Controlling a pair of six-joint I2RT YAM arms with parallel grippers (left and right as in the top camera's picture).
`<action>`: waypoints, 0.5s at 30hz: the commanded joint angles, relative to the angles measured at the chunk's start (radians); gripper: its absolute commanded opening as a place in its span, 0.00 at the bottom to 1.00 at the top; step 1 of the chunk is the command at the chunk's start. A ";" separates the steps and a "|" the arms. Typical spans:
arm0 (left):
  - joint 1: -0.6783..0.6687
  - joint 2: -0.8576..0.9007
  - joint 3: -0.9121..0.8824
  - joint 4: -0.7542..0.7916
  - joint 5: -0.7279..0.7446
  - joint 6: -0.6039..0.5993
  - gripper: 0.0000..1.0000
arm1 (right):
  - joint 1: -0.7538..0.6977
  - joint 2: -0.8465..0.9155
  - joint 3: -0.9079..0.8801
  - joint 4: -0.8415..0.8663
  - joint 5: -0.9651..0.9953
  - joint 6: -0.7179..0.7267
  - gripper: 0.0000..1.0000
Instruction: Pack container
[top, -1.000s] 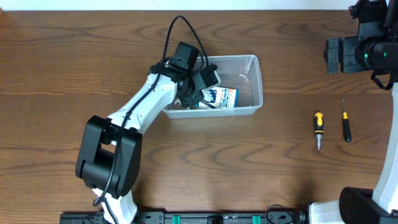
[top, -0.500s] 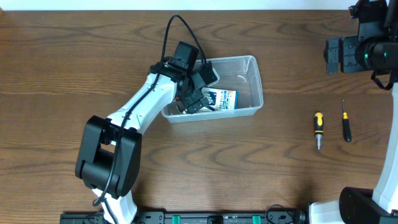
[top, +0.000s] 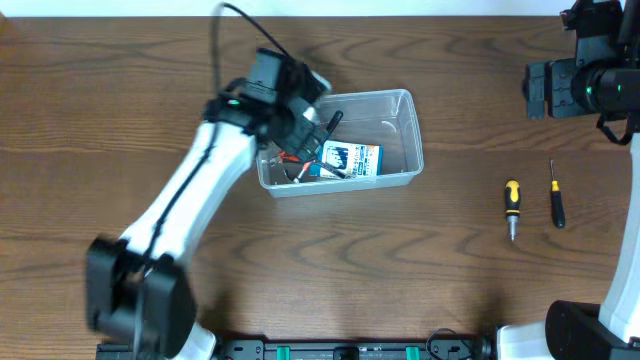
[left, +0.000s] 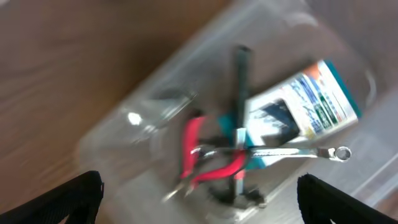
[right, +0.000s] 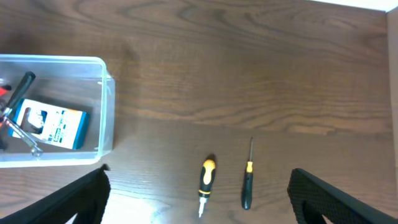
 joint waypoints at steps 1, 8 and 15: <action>0.104 -0.133 0.034 -0.071 -0.096 -0.217 0.99 | -0.004 0.000 -0.002 -0.014 -0.007 0.006 0.88; 0.424 -0.335 0.034 -0.319 -0.100 -0.277 0.98 | -0.005 -0.082 -0.001 -0.132 0.010 0.085 0.99; 0.580 -0.470 0.007 -0.333 -0.141 -0.278 0.98 | -0.005 -0.248 -0.072 -0.237 0.072 0.275 0.99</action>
